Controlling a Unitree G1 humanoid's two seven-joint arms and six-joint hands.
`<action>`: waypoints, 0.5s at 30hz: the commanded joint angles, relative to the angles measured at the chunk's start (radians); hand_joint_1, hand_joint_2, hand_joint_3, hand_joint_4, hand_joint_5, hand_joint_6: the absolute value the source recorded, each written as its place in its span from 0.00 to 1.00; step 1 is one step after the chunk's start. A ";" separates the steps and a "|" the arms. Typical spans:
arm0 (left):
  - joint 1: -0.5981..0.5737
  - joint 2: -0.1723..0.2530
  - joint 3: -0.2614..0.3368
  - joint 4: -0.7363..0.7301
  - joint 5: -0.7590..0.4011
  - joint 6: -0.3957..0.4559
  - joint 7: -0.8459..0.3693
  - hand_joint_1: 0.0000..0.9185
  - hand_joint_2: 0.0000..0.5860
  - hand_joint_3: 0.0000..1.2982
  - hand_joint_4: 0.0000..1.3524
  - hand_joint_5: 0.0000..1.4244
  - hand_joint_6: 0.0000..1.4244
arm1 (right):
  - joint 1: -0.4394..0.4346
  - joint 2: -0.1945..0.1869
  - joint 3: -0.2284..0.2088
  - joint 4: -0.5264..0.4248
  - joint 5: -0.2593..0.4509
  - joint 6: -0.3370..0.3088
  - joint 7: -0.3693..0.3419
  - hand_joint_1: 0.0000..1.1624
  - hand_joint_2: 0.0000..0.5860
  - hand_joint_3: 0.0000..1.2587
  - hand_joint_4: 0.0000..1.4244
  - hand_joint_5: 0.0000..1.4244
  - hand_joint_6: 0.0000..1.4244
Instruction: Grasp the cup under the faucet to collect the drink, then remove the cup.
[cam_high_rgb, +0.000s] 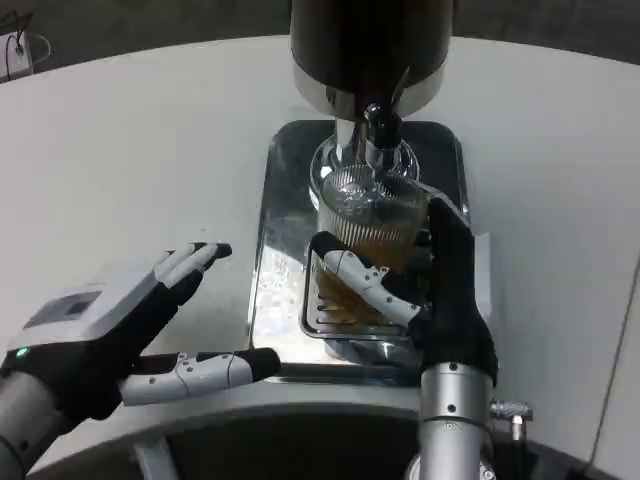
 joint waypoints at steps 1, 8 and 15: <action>0.002 0.011 -0.004 -0.008 -0.005 -0.001 -0.011 0.00 0.02 0.05 0.00 0.00 0.10 | 0.056 0.098 -0.014 -0.032 0.024 -0.007 -0.019 0.77 0.38 0.62 0.71 0.82 0.90; -0.014 0.003 -0.019 -0.003 0.000 0.002 -0.007 0.00 0.02 0.05 0.00 0.00 0.10 | 0.112 0.072 -0.019 -0.124 0.029 -0.025 0.013 0.77 0.38 0.70 0.78 0.90 0.97; -0.035 -0.004 -0.035 0.005 0.004 0.005 -0.002 0.00 0.02 0.05 0.00 0.00 0.09 | 0.162 0.050 -0.037 -0.213 0.027 -0.030 0.054 0.79 0.37 0.75 0.83 0.95 1.00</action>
